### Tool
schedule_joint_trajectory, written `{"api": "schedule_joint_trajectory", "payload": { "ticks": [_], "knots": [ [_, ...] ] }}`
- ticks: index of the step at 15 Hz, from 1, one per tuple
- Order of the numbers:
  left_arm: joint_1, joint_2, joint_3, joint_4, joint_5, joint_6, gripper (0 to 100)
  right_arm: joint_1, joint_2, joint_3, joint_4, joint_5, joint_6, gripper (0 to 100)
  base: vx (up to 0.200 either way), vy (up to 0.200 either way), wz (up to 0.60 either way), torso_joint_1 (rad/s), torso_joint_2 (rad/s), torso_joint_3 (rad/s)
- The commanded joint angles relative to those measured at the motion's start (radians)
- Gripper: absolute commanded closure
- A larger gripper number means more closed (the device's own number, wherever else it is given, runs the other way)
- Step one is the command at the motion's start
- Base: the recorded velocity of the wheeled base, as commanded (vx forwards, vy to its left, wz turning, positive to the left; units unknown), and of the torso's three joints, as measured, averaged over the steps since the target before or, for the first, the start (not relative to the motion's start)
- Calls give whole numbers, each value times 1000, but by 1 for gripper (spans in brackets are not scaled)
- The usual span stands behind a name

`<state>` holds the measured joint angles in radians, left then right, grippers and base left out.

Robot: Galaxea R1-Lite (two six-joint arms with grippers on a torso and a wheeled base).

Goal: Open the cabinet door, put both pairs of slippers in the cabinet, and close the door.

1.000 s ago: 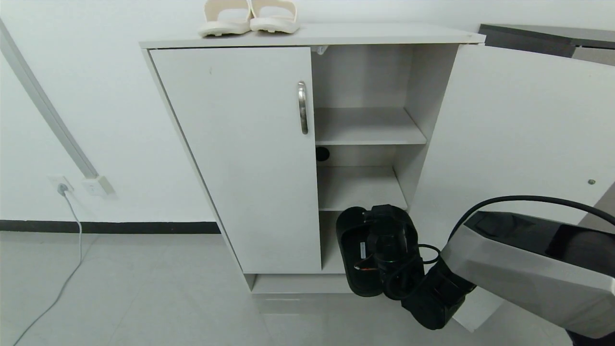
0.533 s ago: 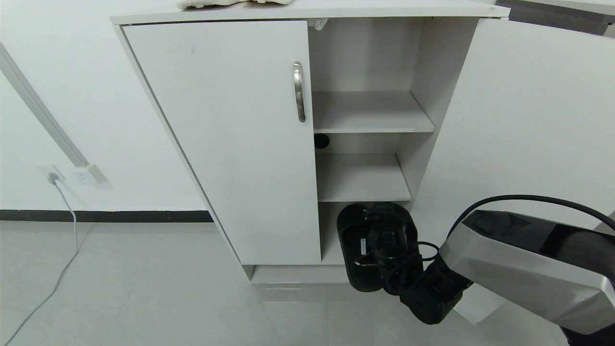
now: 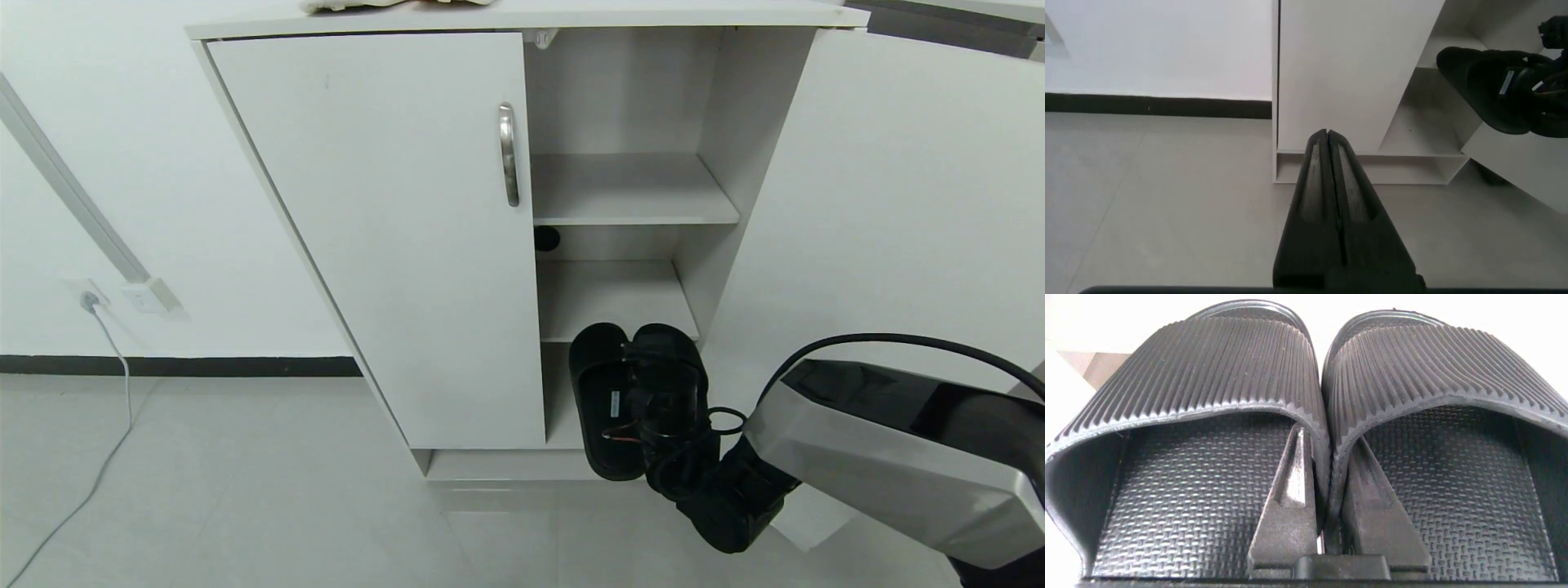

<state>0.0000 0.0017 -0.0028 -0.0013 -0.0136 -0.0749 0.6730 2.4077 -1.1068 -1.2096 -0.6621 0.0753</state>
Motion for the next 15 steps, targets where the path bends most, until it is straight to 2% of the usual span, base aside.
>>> {"api": "schedule_joint_trajectory", "payload": {
  "ticks": [1,3,10,15],
  "knots": [
    [0,1,0,0,0,0,100,0,-1,1,-1,-1,0,100,0,0,0,0,0,0],
    [0,1,0,0,0,0,100,0,-1,1,-1,-1,0,100,0,0,0,0,0,0],
    [0,1,0,0,0,0,100,0,2,-4,1,3,0,100,200,0,0,0,0,0],
    [0,1,0,0,0,-2,100,-12,42,-54,5,10,0,100,0,0,0,0,0,0]
  ]
}}
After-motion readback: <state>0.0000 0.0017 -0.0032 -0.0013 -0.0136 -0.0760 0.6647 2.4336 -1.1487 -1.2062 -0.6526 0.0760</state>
